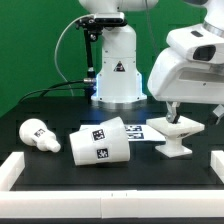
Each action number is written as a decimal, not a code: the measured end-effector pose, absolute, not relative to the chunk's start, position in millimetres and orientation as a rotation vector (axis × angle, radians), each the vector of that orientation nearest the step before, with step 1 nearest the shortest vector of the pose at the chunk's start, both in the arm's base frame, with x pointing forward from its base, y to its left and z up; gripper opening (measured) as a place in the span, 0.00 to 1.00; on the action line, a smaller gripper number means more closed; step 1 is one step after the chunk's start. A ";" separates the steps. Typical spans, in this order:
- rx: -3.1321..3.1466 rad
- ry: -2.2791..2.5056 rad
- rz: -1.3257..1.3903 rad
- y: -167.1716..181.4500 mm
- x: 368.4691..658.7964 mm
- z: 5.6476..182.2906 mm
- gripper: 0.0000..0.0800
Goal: Assemble lamp
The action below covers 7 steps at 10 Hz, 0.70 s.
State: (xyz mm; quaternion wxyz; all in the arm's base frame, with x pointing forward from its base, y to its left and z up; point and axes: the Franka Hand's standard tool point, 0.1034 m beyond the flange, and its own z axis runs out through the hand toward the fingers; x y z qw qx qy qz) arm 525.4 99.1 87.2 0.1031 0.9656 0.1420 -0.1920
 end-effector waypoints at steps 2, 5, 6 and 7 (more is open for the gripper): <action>2.720 0.377 -0.882 105.8 519.7 87.4 0.87; 2.590 0.344 -1.123 104.6 516.3 83.0 0.87; 2.576 0.338 -1.148 104.7 518.1 78.8 0.87; 2.572 0.326 -1.156 104.2 515.7 77.4 0.87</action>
Offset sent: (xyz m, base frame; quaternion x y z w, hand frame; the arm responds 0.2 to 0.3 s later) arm 0.0000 0.0000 0.0000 0.0000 -0.1296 0.0000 0.9916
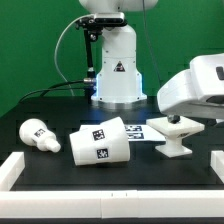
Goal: Assemble lamp
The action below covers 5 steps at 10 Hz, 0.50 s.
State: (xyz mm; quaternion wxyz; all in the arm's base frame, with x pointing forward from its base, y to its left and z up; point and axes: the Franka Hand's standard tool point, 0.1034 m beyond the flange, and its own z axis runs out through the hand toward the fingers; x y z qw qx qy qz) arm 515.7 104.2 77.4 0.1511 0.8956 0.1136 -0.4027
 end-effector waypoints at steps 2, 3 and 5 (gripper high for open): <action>2.519 0.234 -1.282 103.2 495.0 58.0 0.87; 2.487 0.215 -1.336 103.4 489.2 52.1 0.87; 2.484 0.224 -1.338 105.1 489.4 47.8 0.87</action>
Offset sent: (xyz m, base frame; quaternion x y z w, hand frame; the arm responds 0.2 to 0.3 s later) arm -0.0066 0.0030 -0.0114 0.0185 -0.0643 0.0241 0.9975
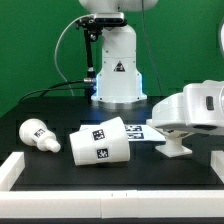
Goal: Assemble lamp
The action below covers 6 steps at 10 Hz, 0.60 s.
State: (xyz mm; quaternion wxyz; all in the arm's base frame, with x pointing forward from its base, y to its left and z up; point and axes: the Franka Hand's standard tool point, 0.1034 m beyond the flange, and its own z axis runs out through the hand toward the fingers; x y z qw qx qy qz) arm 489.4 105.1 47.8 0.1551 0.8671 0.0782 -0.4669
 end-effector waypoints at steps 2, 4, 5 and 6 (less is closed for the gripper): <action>2.483 0.225 -1.339 104.8 489.2 47.4 0.87; 2.484 0.209 -1.371 102.7 485.6 43.4 0.87; 2.481 0.189 -1.400 98.6 483.6 39.5 0.87; 2.482 0.195 -1.406 97.1 484.7 37.8 0.87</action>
Offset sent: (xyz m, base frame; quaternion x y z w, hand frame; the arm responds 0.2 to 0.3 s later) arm -0.0013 -0.0111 -0.0148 0.0491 -0.0484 0.0007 0.9976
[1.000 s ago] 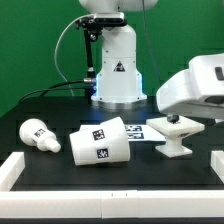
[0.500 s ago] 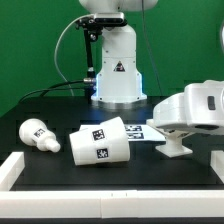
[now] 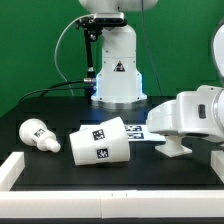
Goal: Assemble lamp
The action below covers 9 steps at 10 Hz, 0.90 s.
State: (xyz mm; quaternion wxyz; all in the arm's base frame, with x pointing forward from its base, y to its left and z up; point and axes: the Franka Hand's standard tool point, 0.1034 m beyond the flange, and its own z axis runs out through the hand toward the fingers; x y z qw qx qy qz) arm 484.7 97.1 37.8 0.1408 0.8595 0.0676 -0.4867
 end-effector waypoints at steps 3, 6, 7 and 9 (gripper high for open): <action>2.475 0.177 -1.425 90.8 481.2 31.8 0.87; 2.466 0.141 -1.436 93.2 476.3 25.1 0.87; 2.465 0.141 -1.437 93.1 476.1 24.8 0.87; 2.461 0.105 -1.475 88.3 470.6 18.8 0.87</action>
Offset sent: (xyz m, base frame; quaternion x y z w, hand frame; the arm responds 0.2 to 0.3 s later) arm -0.0179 0.0018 -0.0179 0.0662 -0.0745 0.1051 0.9895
